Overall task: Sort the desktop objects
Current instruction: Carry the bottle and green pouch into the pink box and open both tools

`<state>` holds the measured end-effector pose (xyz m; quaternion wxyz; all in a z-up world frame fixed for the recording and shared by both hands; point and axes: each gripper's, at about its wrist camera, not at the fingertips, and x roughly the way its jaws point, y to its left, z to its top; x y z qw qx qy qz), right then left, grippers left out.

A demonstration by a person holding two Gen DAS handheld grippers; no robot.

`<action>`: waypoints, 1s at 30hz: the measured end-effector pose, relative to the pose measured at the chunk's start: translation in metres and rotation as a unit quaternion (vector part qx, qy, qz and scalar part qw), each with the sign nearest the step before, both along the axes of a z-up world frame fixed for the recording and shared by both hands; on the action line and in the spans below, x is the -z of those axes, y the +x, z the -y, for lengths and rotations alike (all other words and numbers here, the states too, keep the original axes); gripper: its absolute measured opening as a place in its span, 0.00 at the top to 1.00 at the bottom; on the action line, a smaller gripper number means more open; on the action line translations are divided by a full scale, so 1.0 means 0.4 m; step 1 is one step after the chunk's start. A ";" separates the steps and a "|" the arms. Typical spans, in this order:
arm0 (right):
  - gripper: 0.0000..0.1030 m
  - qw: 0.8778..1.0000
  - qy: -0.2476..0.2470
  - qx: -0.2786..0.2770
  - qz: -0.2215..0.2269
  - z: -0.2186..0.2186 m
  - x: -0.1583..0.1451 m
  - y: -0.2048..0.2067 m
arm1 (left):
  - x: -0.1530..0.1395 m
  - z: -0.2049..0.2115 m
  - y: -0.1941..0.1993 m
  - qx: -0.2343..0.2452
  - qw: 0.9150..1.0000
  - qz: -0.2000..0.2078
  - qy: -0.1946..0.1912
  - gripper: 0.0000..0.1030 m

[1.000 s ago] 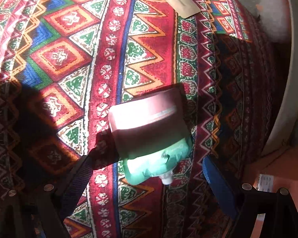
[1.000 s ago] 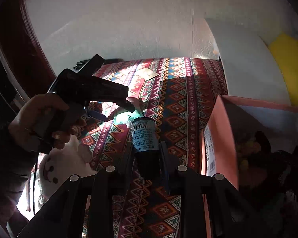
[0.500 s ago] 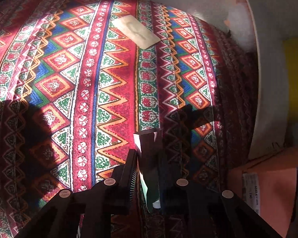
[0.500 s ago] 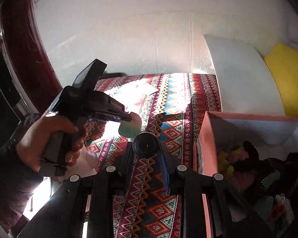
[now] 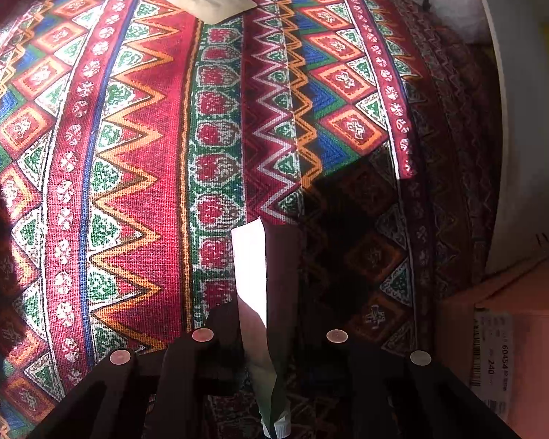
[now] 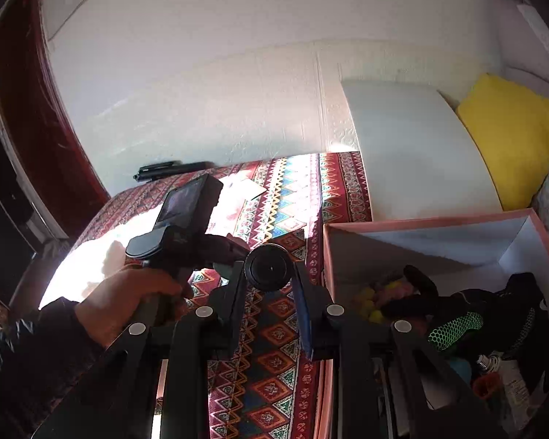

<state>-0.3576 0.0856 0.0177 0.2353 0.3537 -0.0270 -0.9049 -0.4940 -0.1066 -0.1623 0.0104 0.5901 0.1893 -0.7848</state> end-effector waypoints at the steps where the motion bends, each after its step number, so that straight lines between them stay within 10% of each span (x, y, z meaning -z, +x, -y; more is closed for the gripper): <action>1: 0.75 1.000 -0.003 0.002 -0.002 -0.008 -0.005 0.000 | -0.014 -0.004 0.006 0.001 1.000 -0.006 0.003 0.87; 16: 0.74 0.993 -0.046 0.100 -0.052 -0.236 -0.098 0.053 | -0.487 -0.226 0.240 0.120 0.977 -0.171 0.048 0.87; 26: 0.73 0.979 -0.024 0.201 -0.037 -0.436 -0.080 0.077 | -0.519 -0.511 0.276 0.206 0.962 -0.172 0.042 0.85; 30: 0.26 0.971 -0.023 0.235 -0.040 -0.497 -0.075 0.083 | -0.521 -0.574 0.280 0.207 0.962 -0.178 0.013 0.44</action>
